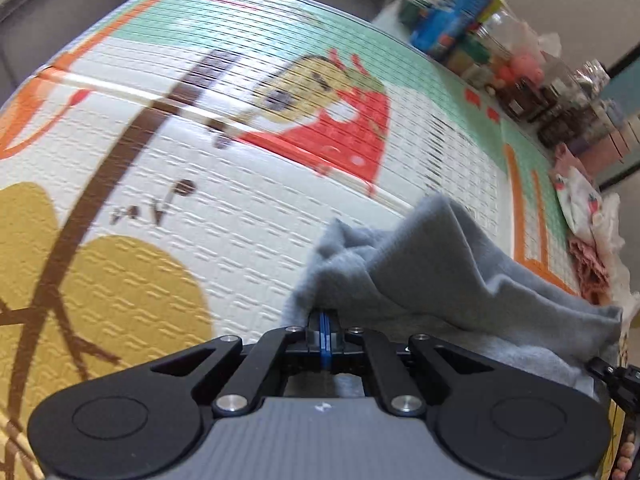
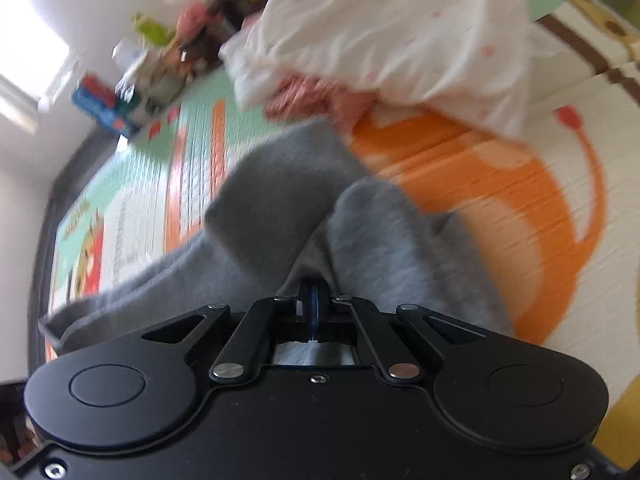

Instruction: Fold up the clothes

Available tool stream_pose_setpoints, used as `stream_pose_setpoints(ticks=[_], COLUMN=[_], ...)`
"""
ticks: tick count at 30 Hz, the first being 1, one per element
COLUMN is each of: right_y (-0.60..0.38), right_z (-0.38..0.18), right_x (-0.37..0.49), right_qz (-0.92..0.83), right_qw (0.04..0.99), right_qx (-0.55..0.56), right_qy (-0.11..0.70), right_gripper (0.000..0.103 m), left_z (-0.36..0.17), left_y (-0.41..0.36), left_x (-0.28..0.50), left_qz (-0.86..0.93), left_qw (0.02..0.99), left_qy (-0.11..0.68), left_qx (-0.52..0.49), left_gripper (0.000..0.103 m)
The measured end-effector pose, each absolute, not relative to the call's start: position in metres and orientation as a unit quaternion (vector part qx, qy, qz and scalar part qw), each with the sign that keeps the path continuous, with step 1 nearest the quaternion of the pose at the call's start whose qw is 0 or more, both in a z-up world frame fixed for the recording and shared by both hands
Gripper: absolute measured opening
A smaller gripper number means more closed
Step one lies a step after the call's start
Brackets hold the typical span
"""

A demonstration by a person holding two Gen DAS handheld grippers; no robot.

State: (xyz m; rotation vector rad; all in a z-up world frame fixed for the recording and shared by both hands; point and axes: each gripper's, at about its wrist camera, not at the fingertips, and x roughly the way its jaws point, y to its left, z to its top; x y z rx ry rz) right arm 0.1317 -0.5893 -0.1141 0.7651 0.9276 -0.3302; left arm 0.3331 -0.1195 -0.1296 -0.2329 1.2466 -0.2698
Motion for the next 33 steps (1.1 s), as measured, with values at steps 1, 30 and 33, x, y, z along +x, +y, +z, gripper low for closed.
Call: stream_pose_setpoints(ticks=[1,30,33], right_y=[-0.592,-0.586,-0.586], right_z=[-0.110,-0.098,-0.099], right_x=[0.126,-0.030,-0.033], right_qz=[-0.157,-0.118,-0.115], right_qw=[0.814,0.803,0.799], right_qx=[0.356,0.382,0.396], right_qy=[0.431,0.442,0.437], right_gripper=[0.001,0.030,0.013], left_z=[-0.126,-0.097,-0.095], left_y=[-0.117,-0.085,-0.081], left_x=[0.332,0.239,0.239], left_qz=[-0.125,-0.218,-0.215], left_qw=[0.800,0.777,0.774], left_qy=[0.577,0.583,0.585], left_qx=[-0.110,-0.097,-0.108], left_gripper=[0.003,0.036,0.025])
